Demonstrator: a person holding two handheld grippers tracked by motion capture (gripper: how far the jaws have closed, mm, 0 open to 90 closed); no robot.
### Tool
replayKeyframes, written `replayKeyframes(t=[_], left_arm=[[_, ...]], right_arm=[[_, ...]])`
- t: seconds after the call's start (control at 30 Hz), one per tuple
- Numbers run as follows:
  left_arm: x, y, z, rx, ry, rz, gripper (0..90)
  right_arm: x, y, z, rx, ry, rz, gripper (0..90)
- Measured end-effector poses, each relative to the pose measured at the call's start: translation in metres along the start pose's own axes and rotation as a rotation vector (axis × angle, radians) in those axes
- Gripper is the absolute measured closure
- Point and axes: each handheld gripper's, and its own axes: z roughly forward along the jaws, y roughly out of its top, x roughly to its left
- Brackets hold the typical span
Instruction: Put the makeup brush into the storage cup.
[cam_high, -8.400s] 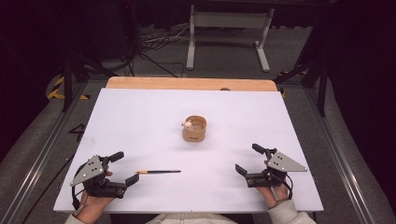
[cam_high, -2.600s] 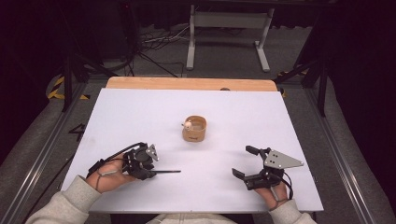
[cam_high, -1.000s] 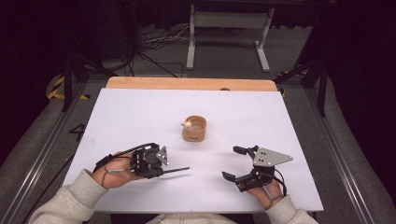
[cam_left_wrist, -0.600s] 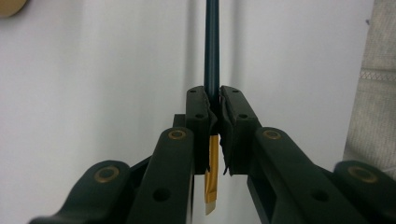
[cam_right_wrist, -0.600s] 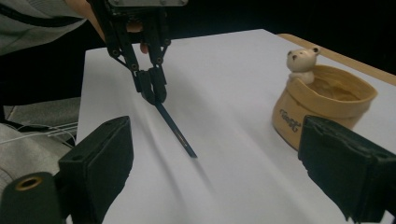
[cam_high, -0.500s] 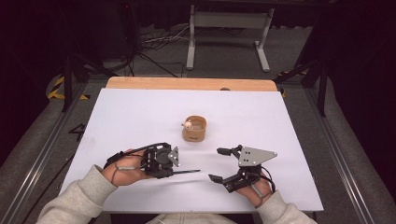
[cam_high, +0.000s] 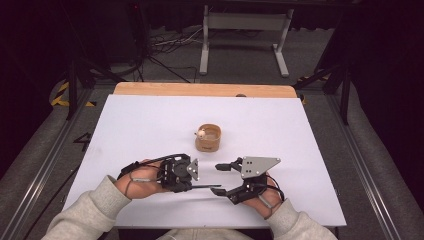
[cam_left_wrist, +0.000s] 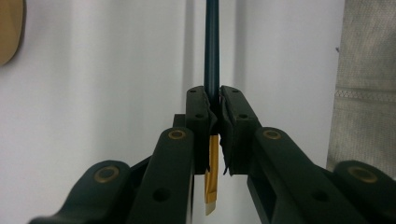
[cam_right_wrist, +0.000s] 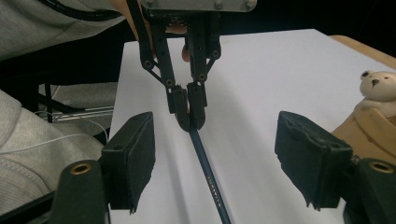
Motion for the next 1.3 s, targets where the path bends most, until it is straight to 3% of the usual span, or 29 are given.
replayKeyframes(t=[0.17, 0.33, 0.4, 0.7, 0.93, 1.03, 1.3], left_arm=[[-0.001, 0.003, 0.000, -0.006, 0.000, 0.006, 82.6], [-0.001, 0.007, -0.001, -0.004, -0.003, 0.018, 82.6], [-0.001, 0.007, -0.001, -0.007, -0.009, 0.015, 82.5], [-0.001, 0.009, 0.002, 0.002, -0.013, 0.012, 82.6], [-0.001, 0.009, 0.001, 0.008, -0.009, 0.010, 82.5], [0.000, 0.008, 0.001, 0.010, -0.008, 0.014, 82.6], [-0.002, 0.010, 0.003, 0.007, -0.018, 0.015, 82.5]], right_arm=[[-0.003, 0.003, 0.006, 0.017, 0.017, 0.044, 29.2], [-0.005, 0.005, 0.009, 0.032, 0.013, 0.045, 31.2], [-0.005, 0.007, 0.010, 0.053, 0.037, 0.045, 40.5], [-0.009, 0.007, 0.022, 0.173, 0.100, 0.045, 53.0], [-0.011, 0.006, 0.033, 0.244, 0.130, 0.033, 55.0], [-0.014, 0.007, 0.038, 0.293, 0.157, 0.026, 60.7], [-0.014, 0.011, 0.046, 0.379, 0.177, 0.014, 63.6]])
